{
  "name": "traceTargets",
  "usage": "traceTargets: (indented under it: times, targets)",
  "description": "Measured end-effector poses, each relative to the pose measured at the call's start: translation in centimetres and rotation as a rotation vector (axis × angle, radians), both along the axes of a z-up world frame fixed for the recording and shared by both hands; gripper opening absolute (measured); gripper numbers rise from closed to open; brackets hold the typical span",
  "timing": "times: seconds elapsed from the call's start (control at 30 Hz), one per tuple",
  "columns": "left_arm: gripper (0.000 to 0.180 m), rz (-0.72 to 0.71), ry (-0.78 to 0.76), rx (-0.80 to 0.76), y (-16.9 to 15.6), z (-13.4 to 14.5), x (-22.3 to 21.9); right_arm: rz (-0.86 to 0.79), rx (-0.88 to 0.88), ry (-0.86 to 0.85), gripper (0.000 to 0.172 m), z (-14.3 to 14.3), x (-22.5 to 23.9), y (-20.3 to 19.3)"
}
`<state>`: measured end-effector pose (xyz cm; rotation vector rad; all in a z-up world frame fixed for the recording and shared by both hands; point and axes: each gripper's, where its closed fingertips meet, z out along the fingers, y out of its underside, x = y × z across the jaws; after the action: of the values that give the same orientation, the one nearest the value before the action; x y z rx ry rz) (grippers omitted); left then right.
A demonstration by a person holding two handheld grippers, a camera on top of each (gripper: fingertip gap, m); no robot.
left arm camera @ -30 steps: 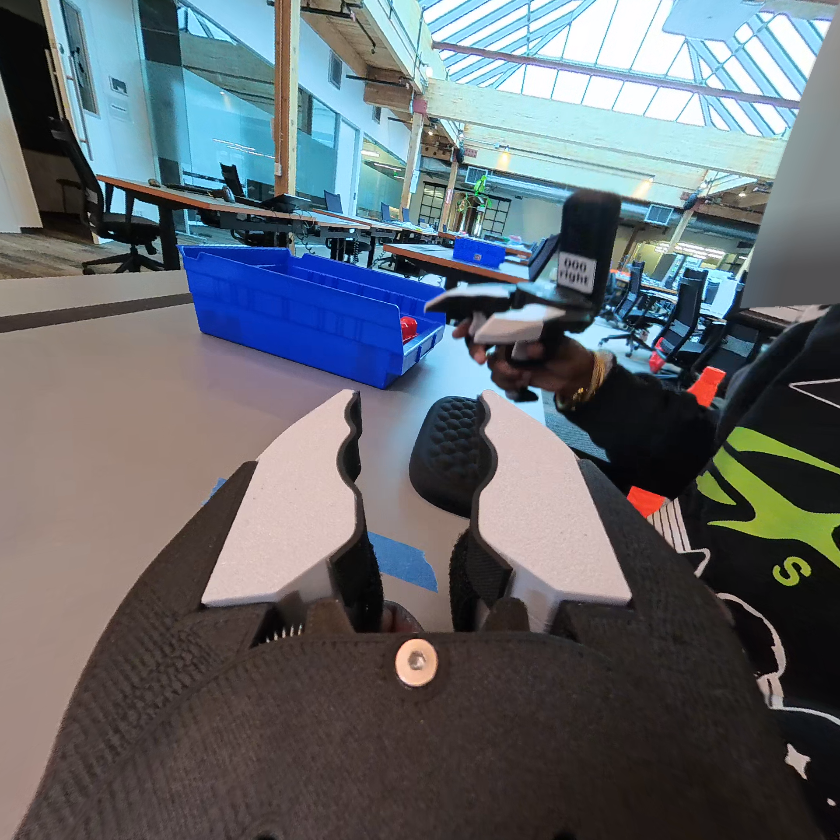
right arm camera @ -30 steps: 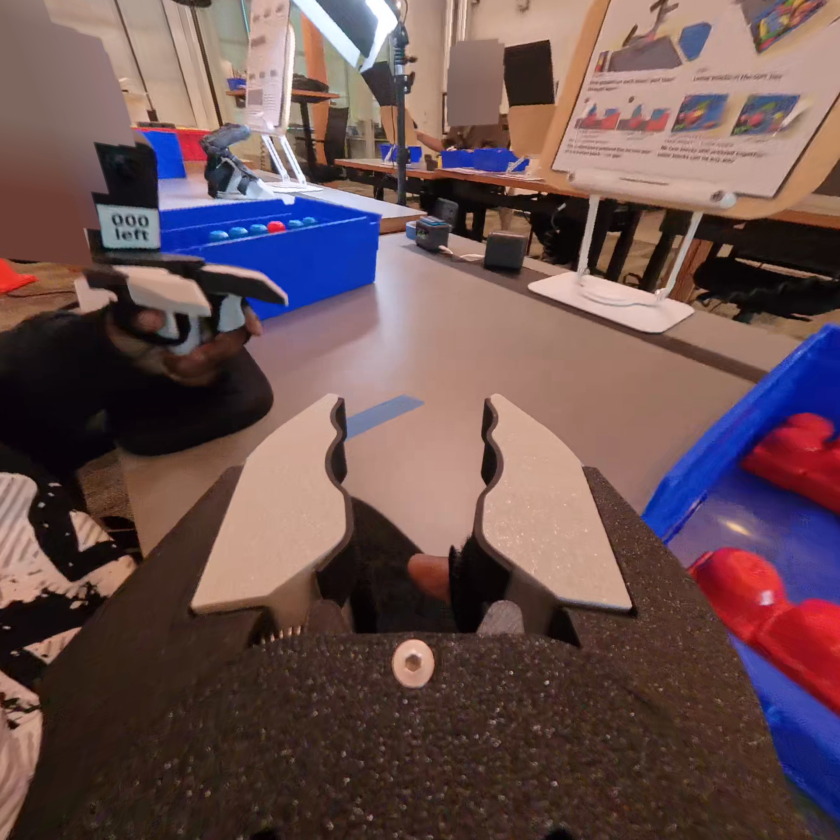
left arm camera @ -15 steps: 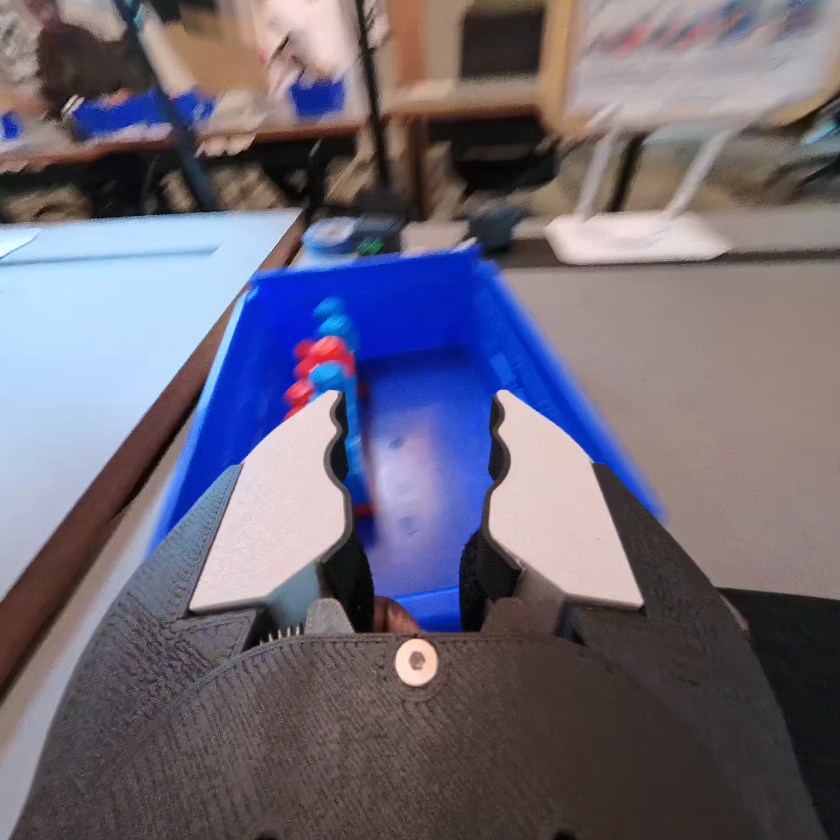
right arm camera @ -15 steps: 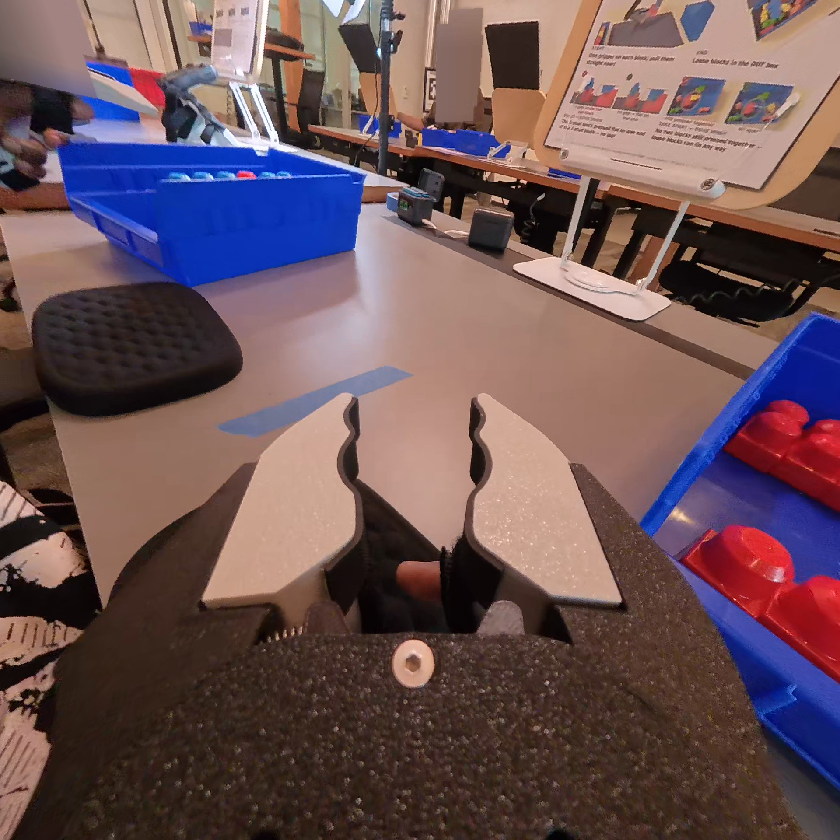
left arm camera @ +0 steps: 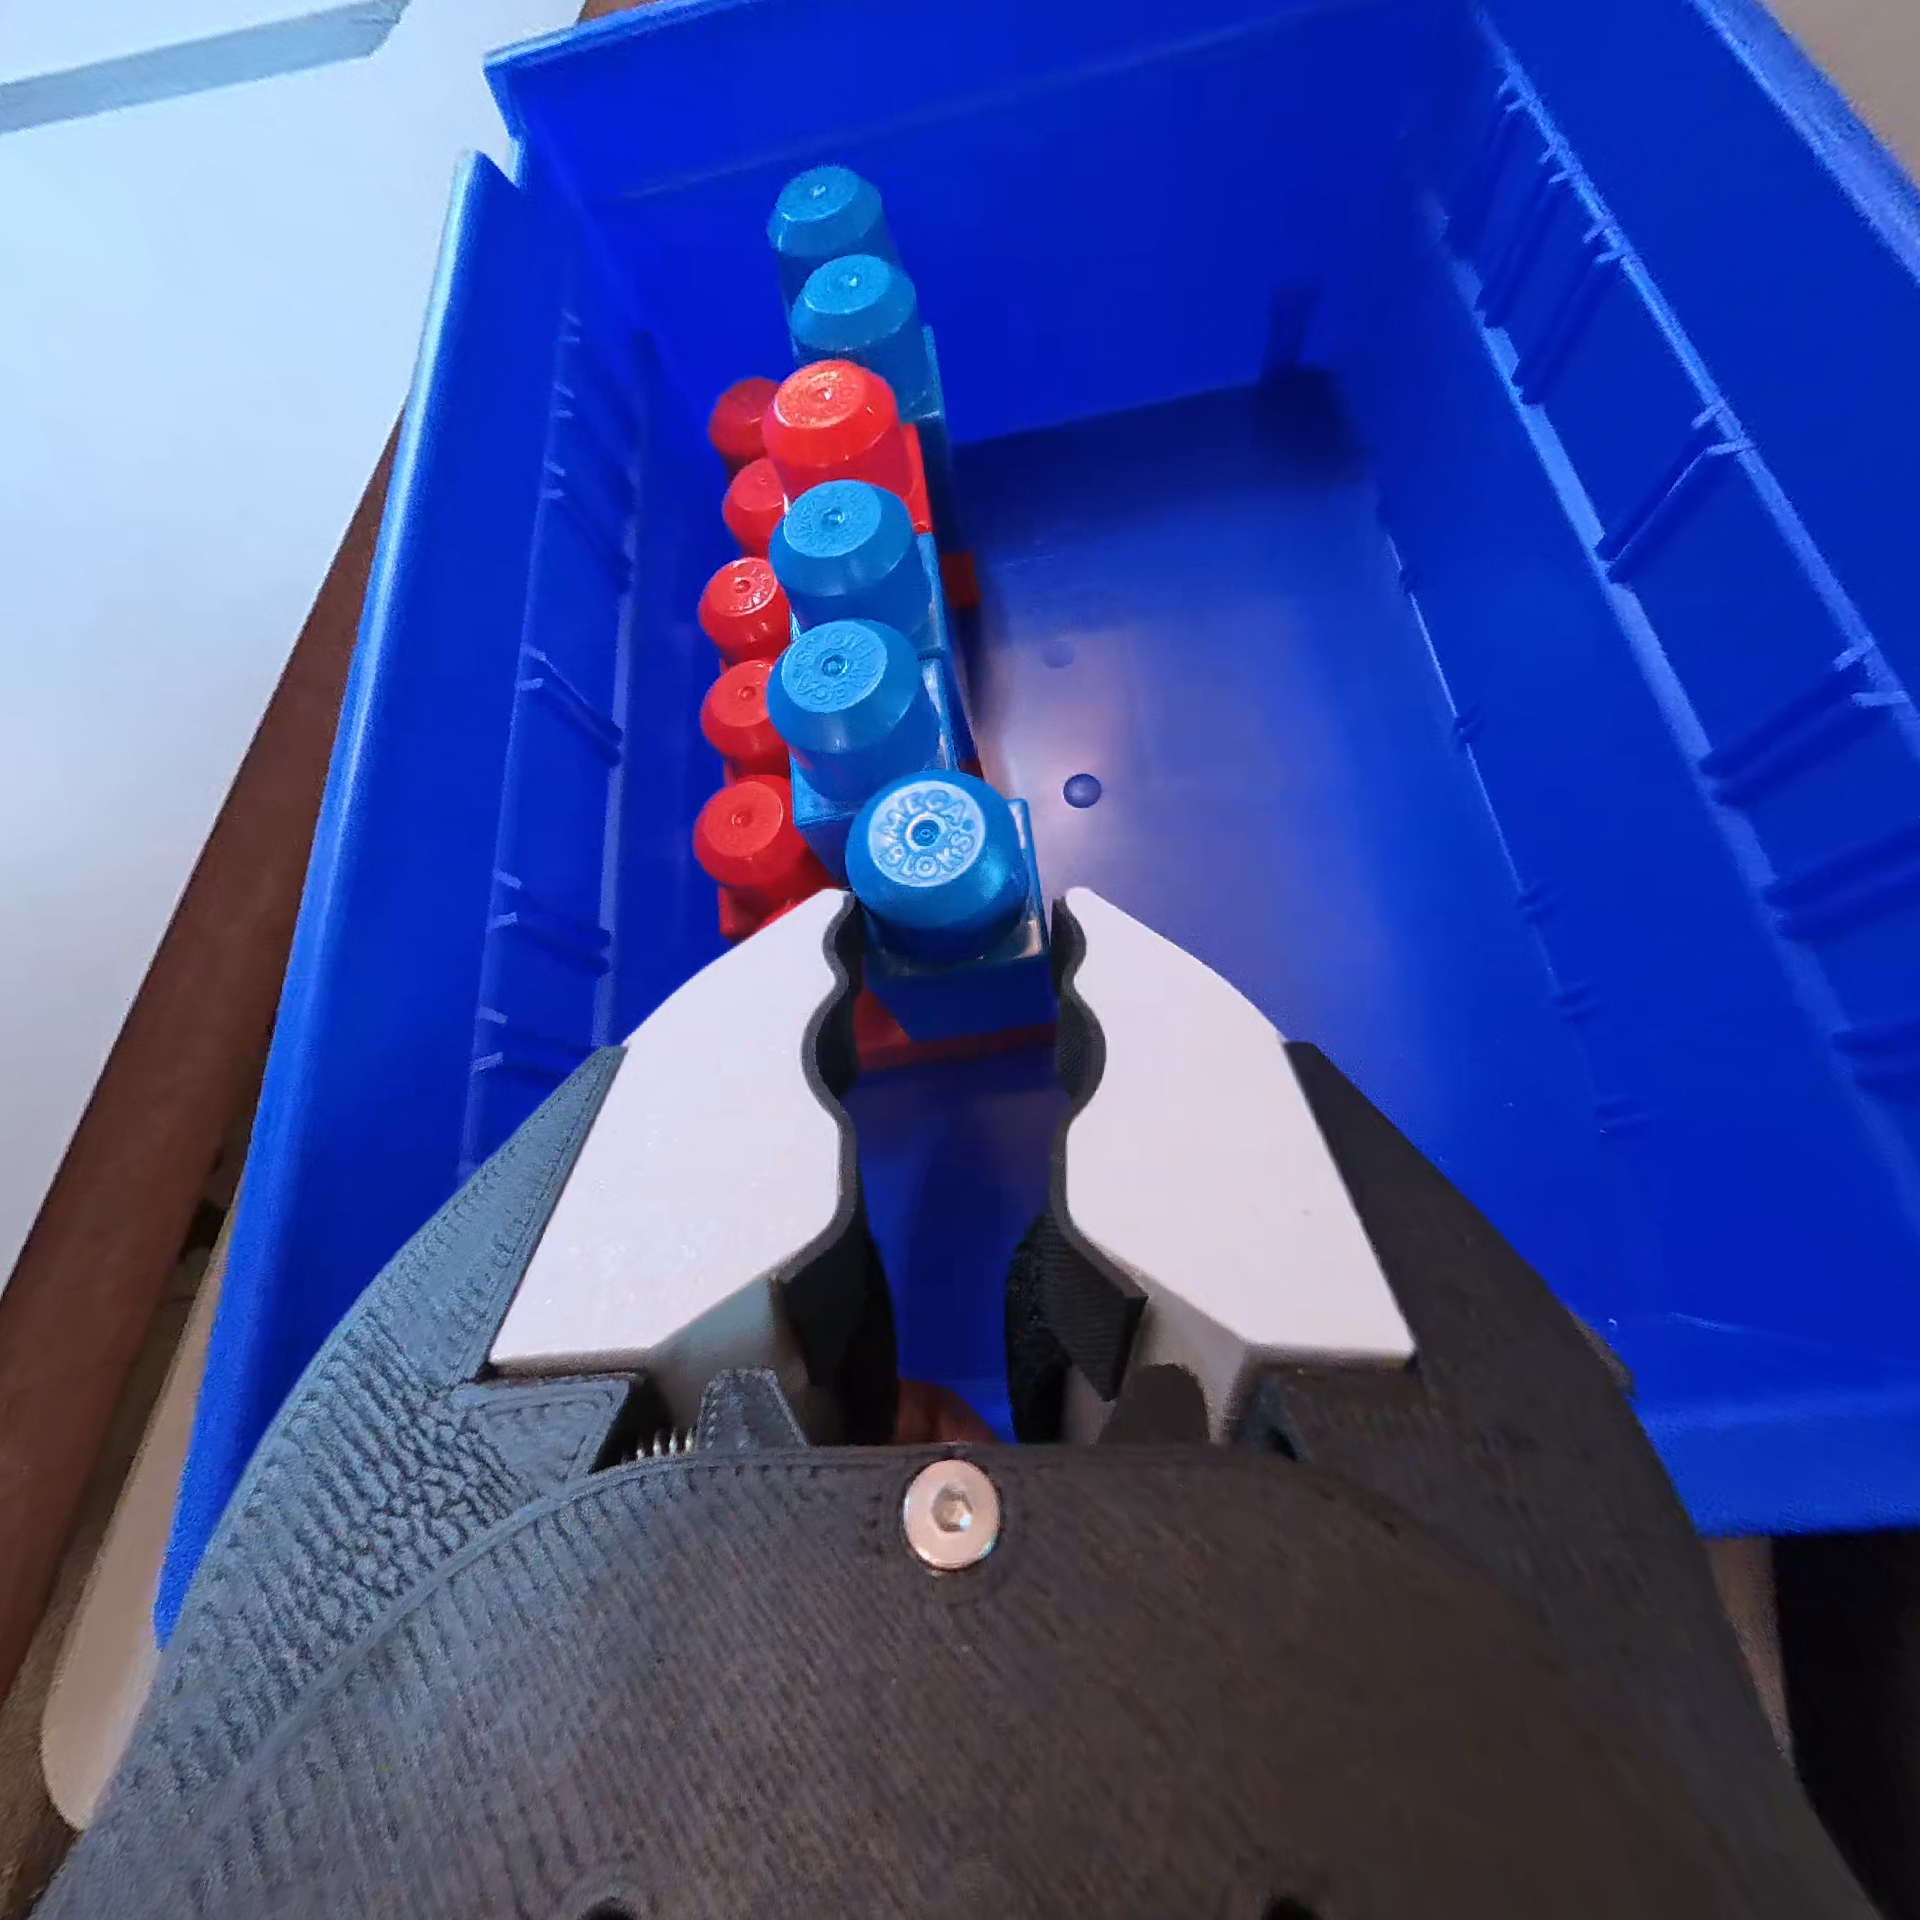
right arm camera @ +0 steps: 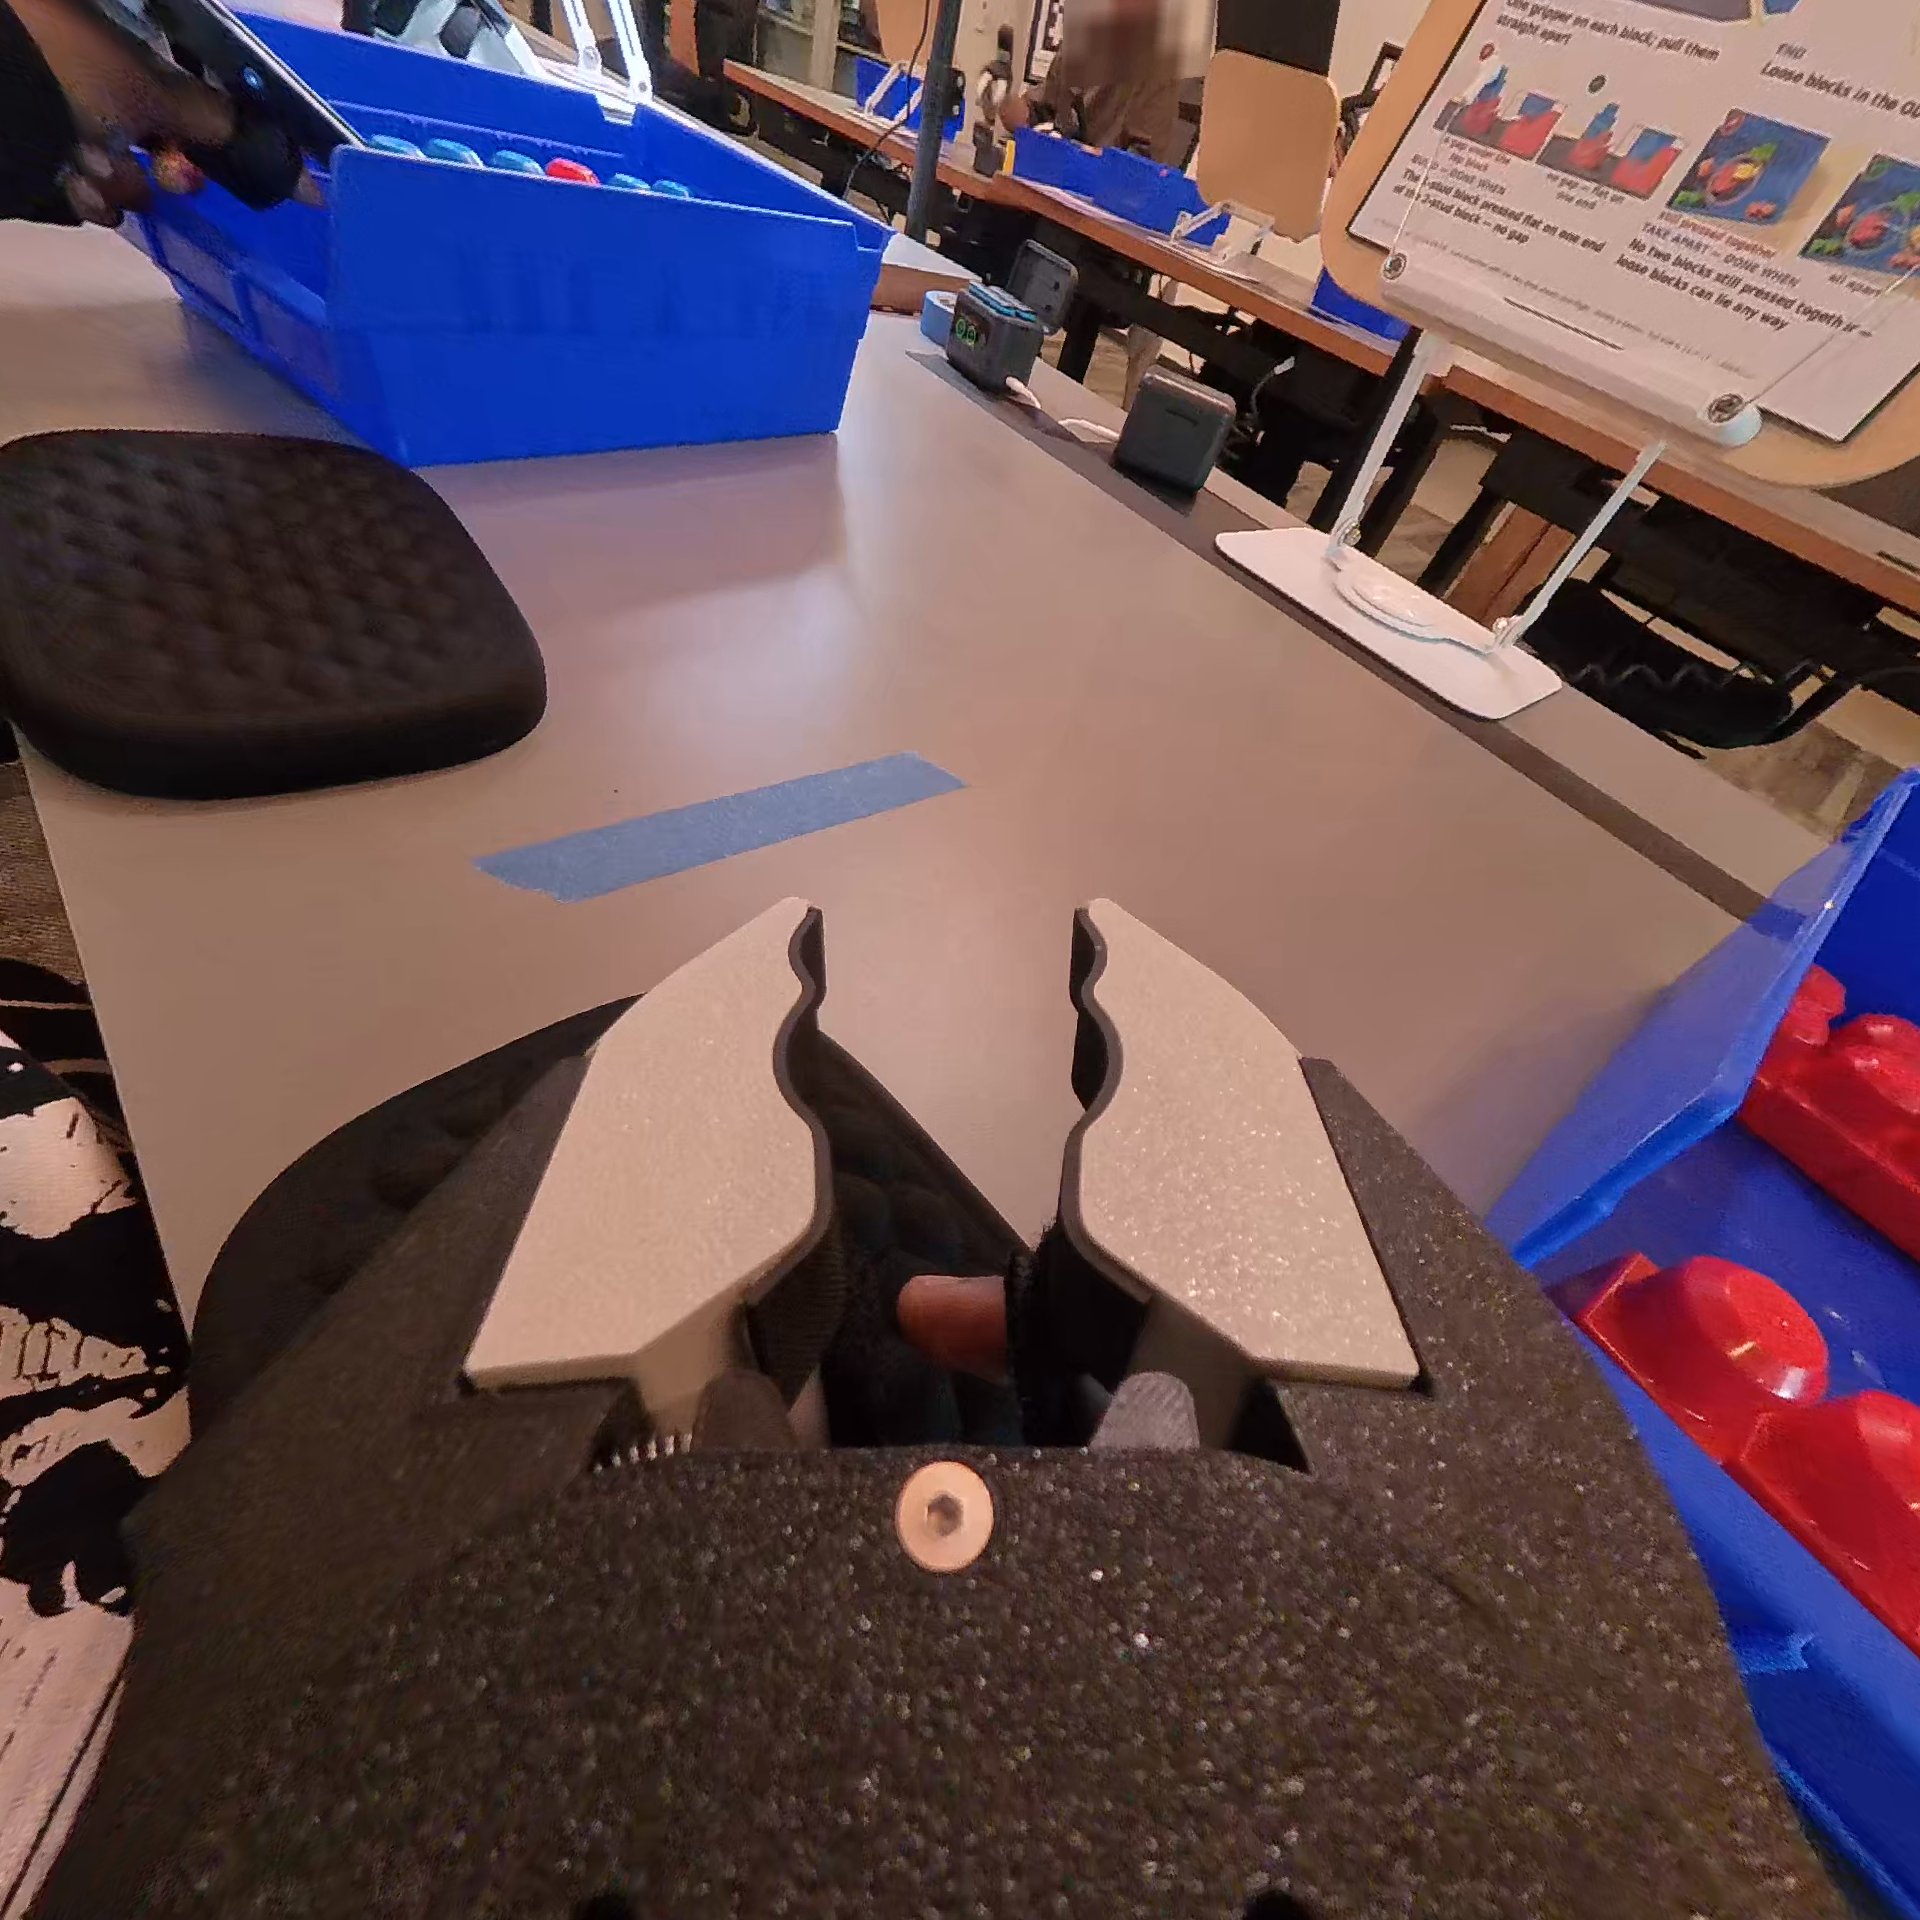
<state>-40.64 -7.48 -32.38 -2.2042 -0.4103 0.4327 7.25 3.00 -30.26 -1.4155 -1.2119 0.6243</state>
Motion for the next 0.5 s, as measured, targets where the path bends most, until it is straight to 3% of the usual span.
traceTargets:
  times: [0.13, 0.23, 0.33, 0.4, 0.5]
  targets:
    - [0.035, -0.032, 0.012, 0.149, 0.0, 2.5, 0.9, 0.004, -0.002, -0.006, 0.046, -0.1, -0.1, 0.0]
    - [0.034, -0.114, 0.066, 0.340, 0.2, 7.3, 3.3, 0.006, -0.009, -0.012, 0.046, -0.2, -0.1, 0.0]
    - [0.034, -0.282, 0.040, 0.579, 1.1, 12.5, 8.1, 0.008, -0.011, -0.015, 0.046, -0.3, -0.2, 0.0]
    - [0.034, -0.453, -0.063, 0.761, 1.8, 15.7, 12.7, 0.010, -0.007, -0.011, 0.046, -0.2, -0.2, -0.1]
    - [0.034, -0.760, -0.373, 0.981, 2.7, 18.3, 20.8, 0.016, -0.003, -0.002, 0.046, 0.0, -0.1, -0.1]
